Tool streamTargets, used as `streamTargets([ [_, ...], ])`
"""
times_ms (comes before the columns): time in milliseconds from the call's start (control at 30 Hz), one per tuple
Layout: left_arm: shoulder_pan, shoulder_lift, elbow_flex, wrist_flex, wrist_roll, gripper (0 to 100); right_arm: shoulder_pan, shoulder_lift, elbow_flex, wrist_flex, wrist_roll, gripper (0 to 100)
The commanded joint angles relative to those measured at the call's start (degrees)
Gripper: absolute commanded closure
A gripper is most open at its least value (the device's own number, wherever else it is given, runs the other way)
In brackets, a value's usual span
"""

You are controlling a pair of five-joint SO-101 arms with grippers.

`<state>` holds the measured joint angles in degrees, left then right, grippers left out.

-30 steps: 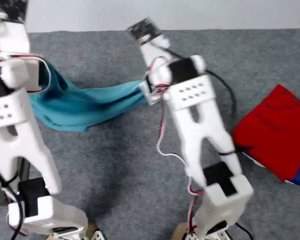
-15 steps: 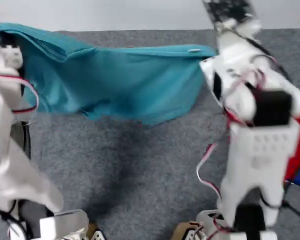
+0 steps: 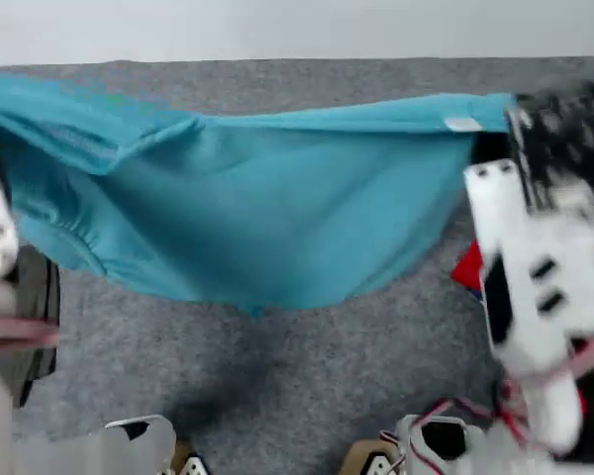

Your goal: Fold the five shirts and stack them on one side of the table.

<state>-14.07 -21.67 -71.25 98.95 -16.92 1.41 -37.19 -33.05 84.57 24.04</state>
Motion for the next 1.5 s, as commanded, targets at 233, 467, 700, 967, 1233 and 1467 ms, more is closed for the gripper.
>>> streamTargets([
  [233, -0.2, -8.5, -2.5, -6.2, -5.3, 100, 5.1, -11.1, -2.4, 3.5, 4.8, 98.7],
  [467, 0.3, -8.5, 12.2, -3.3, -5.7, 100, 4.5, -8.2, 10.3, 5.3, 6.1, 98.7],
  [700, 0.4, -8.5, 52.4, -12.4, -5.8, 100, -2.9, -1.1, 34.5, -1.7, 6.1, 98.7],
  [967, 2.2, -8.4, 93.9, -53.6, -5.8, 100, -2.9, 8.7, 54.9, -30.5, 6.2, 98.8],
  [1233, 3.8, 5.4, 100.7, -78.1, -5.7, 100, -2.7, 23.0, 55.9, -53.5, 6.2, 98.8],
  [1467, 3.8, 26.2, 77.8, -78.4, -5.7, 100, -2.7, 32.0, 49.6, -64.2, 6.2, 98.8],
])
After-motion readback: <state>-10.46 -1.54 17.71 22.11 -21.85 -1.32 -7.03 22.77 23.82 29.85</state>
